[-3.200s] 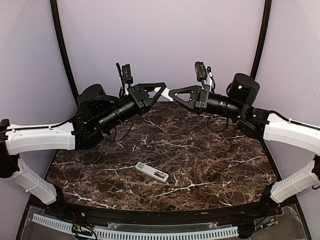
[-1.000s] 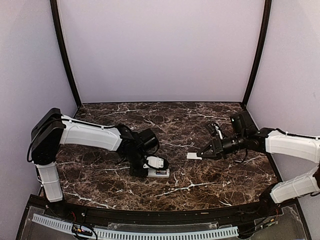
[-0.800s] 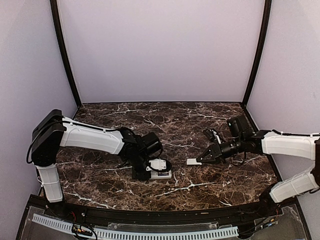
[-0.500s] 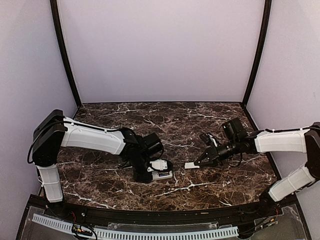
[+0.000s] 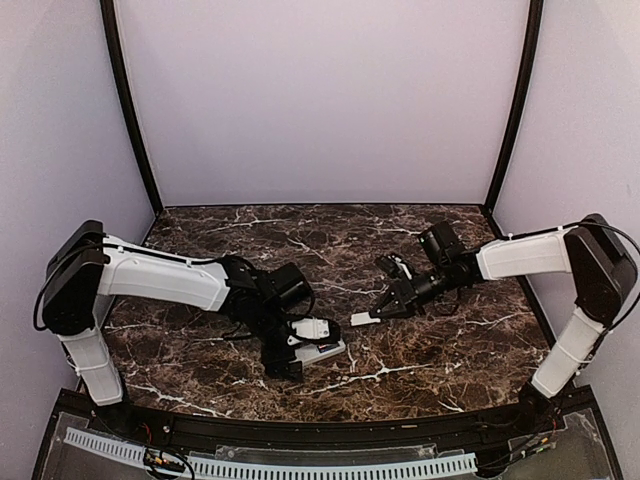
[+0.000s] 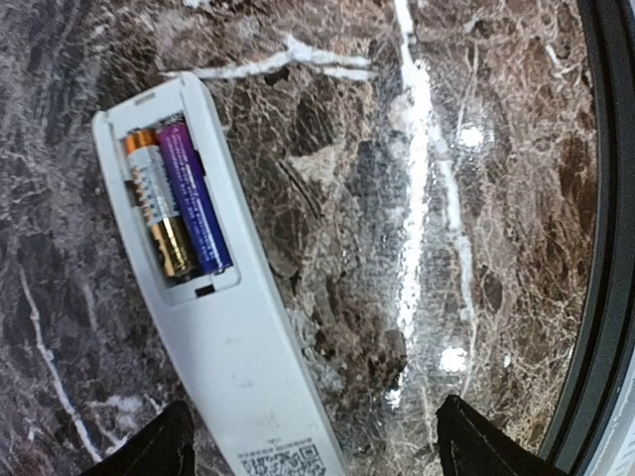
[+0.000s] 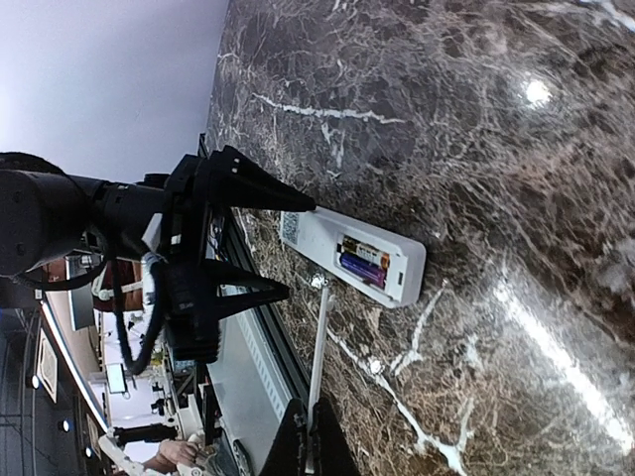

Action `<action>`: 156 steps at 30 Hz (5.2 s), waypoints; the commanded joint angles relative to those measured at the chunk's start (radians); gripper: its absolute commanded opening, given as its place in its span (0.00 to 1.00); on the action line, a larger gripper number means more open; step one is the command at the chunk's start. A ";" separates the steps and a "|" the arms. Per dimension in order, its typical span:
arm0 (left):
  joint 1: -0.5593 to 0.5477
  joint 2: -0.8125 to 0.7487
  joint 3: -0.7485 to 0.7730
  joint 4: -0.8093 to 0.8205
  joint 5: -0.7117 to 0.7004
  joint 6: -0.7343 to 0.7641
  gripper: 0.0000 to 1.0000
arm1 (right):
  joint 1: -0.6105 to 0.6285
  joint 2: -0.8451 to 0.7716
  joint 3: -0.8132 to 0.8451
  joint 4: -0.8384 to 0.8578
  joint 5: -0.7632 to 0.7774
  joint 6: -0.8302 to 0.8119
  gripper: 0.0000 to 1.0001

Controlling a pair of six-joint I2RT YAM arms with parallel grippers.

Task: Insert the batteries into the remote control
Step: Adjust the remote control without the battery cover at the center of the board, then load the battery cover onto the remote control without the battery cover.

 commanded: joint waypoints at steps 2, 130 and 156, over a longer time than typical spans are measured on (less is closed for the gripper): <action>0.007 -0.204 -0.113 0.170 0.035 -0.102 0.81 | 0.059 0.095 0.130 -0.105 -0.054 -0.130 0.00; -0.072 -0.106 -0.276 0.762 -0.243 -0.129 0.54 | 0.097 0.331 0.279 -0.157 -0.108 -0.260 0.00; -0.031 -0.097 -0.268 0.262 -0.236 -0.112 0.46 | 0.131 0.415 0.237 0.021 -0.224 -0.148 0.00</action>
